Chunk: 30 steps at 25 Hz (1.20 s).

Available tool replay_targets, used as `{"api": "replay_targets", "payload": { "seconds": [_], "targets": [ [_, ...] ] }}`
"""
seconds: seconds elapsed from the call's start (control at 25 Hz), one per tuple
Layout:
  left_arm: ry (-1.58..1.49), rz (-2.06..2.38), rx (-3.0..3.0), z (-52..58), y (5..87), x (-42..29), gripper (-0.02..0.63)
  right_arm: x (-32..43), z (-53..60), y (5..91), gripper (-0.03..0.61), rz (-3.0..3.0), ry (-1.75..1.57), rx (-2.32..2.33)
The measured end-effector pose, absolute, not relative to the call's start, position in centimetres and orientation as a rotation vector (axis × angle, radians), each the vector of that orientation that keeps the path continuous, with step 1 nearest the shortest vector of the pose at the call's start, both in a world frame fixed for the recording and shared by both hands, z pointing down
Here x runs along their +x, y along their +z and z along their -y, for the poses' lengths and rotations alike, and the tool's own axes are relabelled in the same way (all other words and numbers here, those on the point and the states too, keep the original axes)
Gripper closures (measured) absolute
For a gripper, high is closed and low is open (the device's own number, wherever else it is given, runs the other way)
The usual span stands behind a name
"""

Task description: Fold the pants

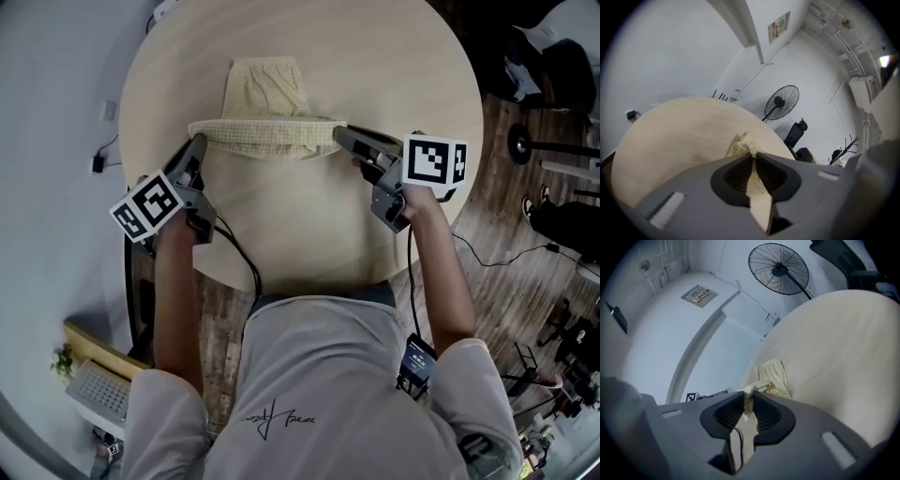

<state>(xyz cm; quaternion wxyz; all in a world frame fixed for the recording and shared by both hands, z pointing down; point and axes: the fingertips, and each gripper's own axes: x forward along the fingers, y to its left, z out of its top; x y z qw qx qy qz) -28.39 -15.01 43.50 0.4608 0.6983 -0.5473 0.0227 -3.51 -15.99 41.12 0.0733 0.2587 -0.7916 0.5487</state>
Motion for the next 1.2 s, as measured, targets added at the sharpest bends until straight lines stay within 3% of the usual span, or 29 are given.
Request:
{"api": "replay_targets", "payload": {
  "seconds": [0.56,0.84,1.2],
  "targets": [
    [-0.076,1.242,1.605,21.1,46.1,-28.7,0.526,-3.6,21.5,44.1,0.52,2.243,2.262,0.591],
    [-0.159,1.18,1.543,23.3,47.6,-28.9,0.526,-3.9,23.6,45.5,0.52,2.2,2.329,0.574],
    [-0.4,1.048,1.354,29.6,49.3,-28.8,0.523,-3.6,30.5,48.5,0.52,2.045,2.723,0.587]
  ]
}}
